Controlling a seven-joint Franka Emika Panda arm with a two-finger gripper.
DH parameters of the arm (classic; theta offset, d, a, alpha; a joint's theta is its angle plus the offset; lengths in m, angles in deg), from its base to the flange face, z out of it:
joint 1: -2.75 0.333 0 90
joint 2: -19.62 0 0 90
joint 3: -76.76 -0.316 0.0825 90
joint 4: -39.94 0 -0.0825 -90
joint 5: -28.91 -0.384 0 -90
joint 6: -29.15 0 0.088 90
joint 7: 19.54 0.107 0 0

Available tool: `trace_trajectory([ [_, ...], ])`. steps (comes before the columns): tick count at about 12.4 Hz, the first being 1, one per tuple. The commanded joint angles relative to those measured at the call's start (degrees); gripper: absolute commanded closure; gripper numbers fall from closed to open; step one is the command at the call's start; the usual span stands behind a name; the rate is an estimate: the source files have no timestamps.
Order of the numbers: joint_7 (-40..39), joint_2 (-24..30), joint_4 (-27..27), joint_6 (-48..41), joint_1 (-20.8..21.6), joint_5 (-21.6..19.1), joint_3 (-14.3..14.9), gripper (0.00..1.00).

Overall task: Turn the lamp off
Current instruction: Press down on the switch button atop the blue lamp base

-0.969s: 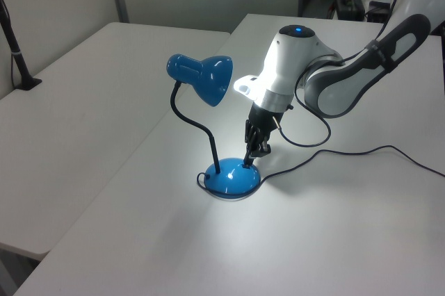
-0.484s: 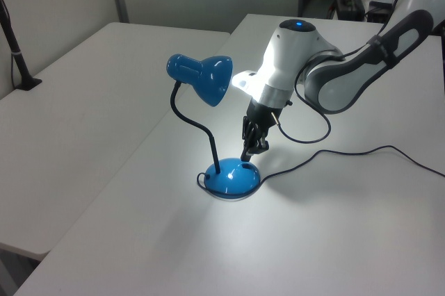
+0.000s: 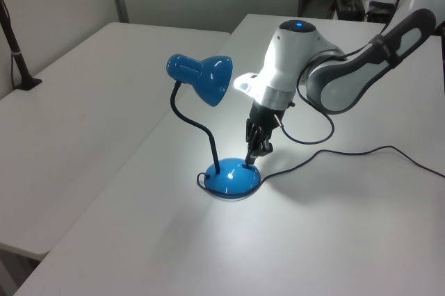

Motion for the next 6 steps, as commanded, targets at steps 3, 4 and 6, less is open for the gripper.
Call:
trace_trajectory([
  [3,-0.9,-1.8,0.1,-0.9,-0.5,-1.3,-0.5,1.00],
  [4,-1.1,-2.0,0.0,-0.8,-0.5,-1.3,-0.5,1.00],
  [6,-1.2,-2.5,0.0,-0.8,-0.5,-1.3,-0.6,1.00],
])
